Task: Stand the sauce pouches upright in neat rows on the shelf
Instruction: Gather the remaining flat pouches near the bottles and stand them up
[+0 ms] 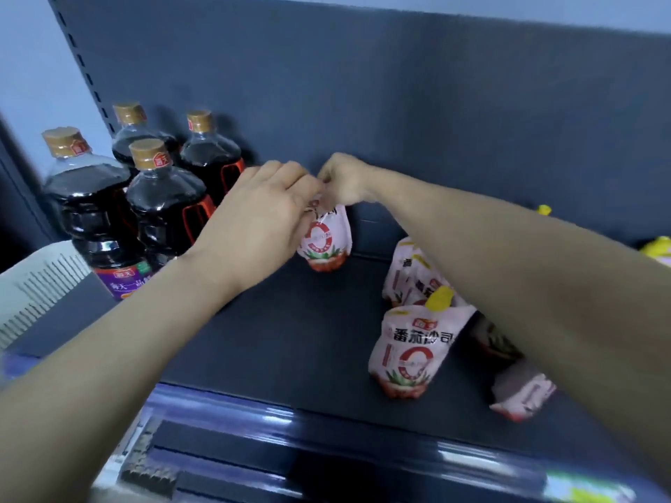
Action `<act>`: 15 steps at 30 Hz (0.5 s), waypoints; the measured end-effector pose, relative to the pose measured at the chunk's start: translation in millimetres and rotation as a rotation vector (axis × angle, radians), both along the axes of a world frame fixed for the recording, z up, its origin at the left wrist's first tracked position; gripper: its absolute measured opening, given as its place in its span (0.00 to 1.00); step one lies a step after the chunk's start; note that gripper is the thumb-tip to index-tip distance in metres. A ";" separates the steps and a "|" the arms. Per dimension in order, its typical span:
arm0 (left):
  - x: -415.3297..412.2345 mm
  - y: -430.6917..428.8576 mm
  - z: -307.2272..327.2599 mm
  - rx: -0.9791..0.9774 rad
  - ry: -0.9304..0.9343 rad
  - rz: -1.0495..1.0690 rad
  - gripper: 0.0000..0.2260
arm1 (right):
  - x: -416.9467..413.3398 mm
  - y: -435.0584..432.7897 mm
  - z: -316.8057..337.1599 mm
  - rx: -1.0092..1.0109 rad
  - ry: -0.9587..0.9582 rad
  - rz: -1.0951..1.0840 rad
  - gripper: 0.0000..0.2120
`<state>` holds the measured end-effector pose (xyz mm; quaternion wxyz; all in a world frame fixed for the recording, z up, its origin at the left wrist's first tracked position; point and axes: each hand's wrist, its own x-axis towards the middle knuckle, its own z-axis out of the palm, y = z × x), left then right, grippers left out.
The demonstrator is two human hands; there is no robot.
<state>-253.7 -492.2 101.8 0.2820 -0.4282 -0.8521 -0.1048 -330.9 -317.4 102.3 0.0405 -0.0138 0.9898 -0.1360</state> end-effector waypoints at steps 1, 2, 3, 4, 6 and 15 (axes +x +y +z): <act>2.1 2.2 4.3 0.006 -0.005 -0.030 0.12 | 8.7 1.4 9.9 -0.050 0.051 -0.034 0.05; 4.2 4.2 9.1 0.013 -0.009 -0.058 0.13 | 17.3 2.9 21.5 -0.083 0.097 -0.055 0.11; 6.2 6.0 14.2 0.021 -0.013 -0.087 0.13 | 27.6 4.6 34.6 -0.085 0.147 -0.074 0.16; 8.1 8.1 19.2 0.033 -0.012 -0.120 0.13 | 38.5 5.7 48.6 -0.074 0.200 -0.095 0.18; 13.0 14.0 28.1 0.071 -0.004 -0.186 0.13 | 61.2 13.2 74.1 -0.107 0.297 -0.176 0.19; 56.8 67.2 42.4 0.187 -0.065 -0.456 0.13 | 172.5 63.2 133.6 -0.379 0.589 -0.539 0.08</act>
